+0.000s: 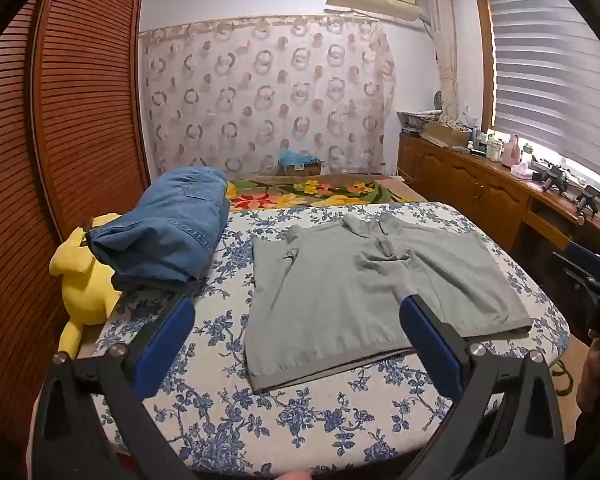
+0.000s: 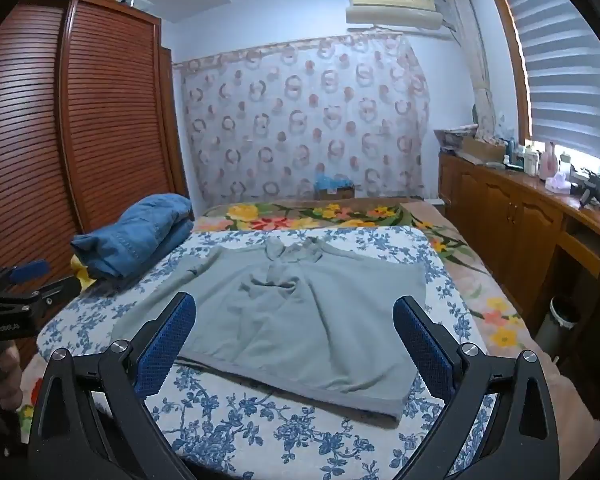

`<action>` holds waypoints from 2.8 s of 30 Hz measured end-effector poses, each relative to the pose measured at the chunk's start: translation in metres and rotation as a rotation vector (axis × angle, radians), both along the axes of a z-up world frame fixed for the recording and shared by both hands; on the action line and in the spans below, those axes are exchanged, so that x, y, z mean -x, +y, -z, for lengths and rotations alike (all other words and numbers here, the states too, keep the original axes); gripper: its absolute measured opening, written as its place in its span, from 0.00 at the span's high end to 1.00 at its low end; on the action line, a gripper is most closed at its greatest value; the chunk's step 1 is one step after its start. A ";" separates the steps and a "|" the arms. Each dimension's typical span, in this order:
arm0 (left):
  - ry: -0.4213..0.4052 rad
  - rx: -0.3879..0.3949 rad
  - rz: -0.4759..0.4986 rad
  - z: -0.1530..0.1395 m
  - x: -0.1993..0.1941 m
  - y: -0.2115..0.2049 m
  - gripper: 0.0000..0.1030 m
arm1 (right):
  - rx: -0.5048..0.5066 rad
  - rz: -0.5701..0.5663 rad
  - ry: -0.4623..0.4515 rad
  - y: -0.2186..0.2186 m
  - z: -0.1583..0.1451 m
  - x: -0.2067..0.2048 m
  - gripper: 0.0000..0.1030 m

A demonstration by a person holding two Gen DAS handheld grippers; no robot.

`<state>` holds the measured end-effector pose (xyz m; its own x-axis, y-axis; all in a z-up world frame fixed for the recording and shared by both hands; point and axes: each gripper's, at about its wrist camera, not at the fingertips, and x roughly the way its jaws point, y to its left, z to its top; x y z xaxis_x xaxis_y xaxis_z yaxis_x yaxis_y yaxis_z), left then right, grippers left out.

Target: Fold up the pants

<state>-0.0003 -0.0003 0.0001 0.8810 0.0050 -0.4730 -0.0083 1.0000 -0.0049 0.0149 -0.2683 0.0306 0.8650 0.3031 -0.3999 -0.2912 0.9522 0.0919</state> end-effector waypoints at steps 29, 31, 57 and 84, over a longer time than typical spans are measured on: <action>-0.002 0.009 0.003 -0.001 0.002 -0.002 0.00 | 0.006 -0.001 -0.007 -0.001 0.001 0.001 0.01; -0.002 0.008 0.003 -0.001 0.002 -0.002 0.00 | 0.006 0.000 -0.007 -0.001 0.001 0.001 0.01; -0.007 0.010 0.005 -0.014 0.008 -0.008 0.00 | 0.005 0.000 -0.009 -0.001 -0.001 0.004 0.01; -0.008 0.010 0.007 -0.021 0.013 -0.010 0.00 | 0.005 0.000 -0.011 -0.002 -0.001 0.004 0.01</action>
